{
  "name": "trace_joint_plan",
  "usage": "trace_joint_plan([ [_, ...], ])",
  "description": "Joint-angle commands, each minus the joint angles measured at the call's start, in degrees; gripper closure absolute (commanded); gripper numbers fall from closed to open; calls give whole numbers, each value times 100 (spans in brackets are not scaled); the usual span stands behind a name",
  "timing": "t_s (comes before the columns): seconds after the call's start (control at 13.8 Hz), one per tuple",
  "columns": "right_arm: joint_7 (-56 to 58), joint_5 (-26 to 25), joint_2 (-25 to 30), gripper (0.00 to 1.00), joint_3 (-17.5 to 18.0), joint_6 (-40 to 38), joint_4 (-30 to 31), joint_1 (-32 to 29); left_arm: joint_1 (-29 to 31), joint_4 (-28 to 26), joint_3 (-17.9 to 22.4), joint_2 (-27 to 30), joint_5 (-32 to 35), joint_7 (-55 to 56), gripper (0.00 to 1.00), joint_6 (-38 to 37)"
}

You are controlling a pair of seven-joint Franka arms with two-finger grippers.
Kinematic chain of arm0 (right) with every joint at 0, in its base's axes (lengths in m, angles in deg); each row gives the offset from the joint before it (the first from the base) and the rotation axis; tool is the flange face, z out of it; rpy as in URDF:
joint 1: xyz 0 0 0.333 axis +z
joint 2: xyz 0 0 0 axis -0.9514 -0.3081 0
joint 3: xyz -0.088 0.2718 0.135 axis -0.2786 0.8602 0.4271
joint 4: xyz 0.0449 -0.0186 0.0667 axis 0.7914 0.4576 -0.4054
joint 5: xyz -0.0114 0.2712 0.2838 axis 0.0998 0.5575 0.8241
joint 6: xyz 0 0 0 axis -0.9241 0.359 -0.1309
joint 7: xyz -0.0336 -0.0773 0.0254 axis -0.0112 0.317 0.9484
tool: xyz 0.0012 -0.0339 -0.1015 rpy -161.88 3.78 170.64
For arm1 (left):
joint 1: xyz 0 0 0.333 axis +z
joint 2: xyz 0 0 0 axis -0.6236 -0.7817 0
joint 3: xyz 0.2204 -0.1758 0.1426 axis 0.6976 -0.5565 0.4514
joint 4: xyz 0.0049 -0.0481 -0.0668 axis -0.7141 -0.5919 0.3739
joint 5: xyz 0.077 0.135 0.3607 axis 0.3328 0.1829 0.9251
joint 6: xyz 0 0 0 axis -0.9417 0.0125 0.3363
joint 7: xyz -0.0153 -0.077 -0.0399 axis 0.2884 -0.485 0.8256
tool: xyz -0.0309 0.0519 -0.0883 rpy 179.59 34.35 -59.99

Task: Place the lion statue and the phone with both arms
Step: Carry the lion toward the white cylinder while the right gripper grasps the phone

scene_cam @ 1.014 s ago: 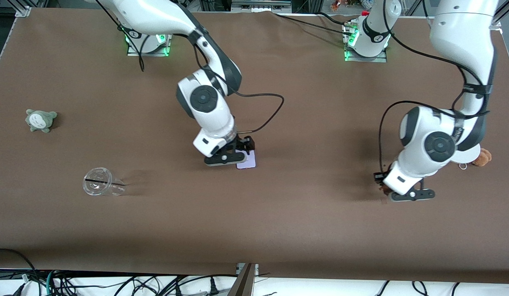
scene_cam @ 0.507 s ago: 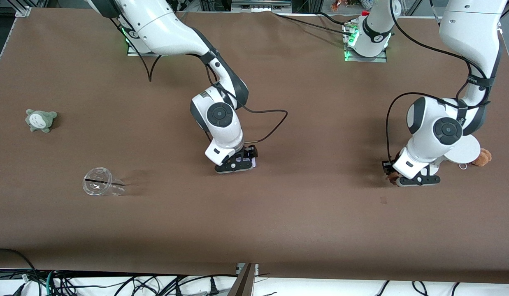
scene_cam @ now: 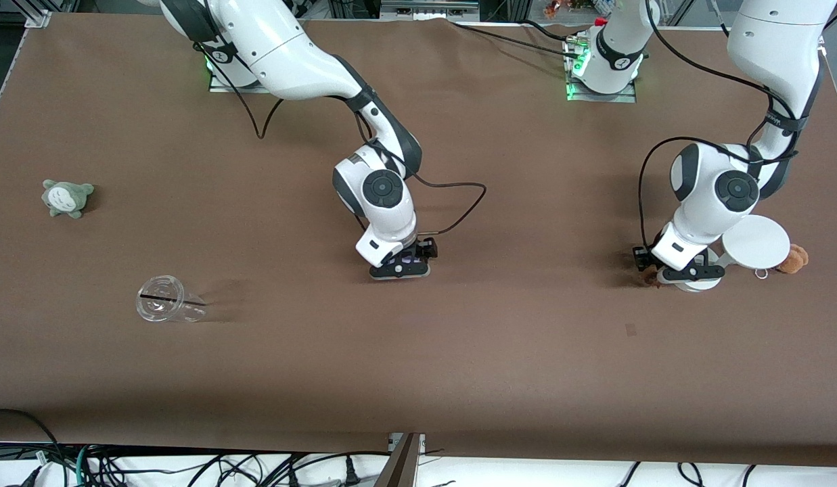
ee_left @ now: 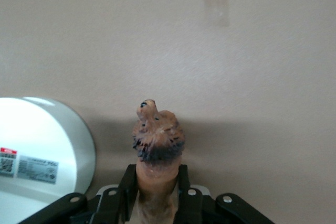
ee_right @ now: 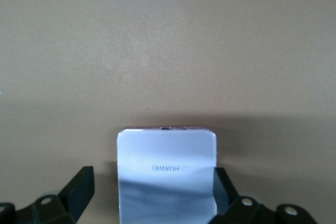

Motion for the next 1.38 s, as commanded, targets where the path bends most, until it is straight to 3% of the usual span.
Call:
trace_joint_plan([
  [0.0,-150,-90,-160,0,-54,17,-176,80,122,-241,-91,212,171,-70,100,89],
  [0.14,-80,-169,-178,0,-80,0,-176,81,122,-232,-91,186,162,-61,100,98],
  [0.22,-45,-247,-152,0,-81,-44,-185,63,122,-215,-91,177,162,-52,87,89],
  [0.29,-27,-283,-134,0,-89,-62,-185,37,113,-188,-91,159,162,-35,54,89],
  [0.36,43,-292,-126,0,-98,-62,-185,28,113,-145,-91,151,162,-61,6,81],
  [0.43,61,-310,-126,0,-98,-62,-185,28,104,-118,-100,177,162,-52,0,63],
  [0.65,-62,-292,-152,0,-98,-18,-185,80,25,188,-214,229,162,9,0,-374],
  [1.09,-150,-301,-178,0,-89,17,-132,133,25,1488,-679,335,92,360,0,-2315],
  [1.16,-150,-292,-178,5,-89,17,-132,125,25,1821,-732,387,92,369,0,-2832],
  [1.3,-63,-257,-152,36,-89,8,-132,55,25,2585,-820,432,74,352,0,-3861],
])
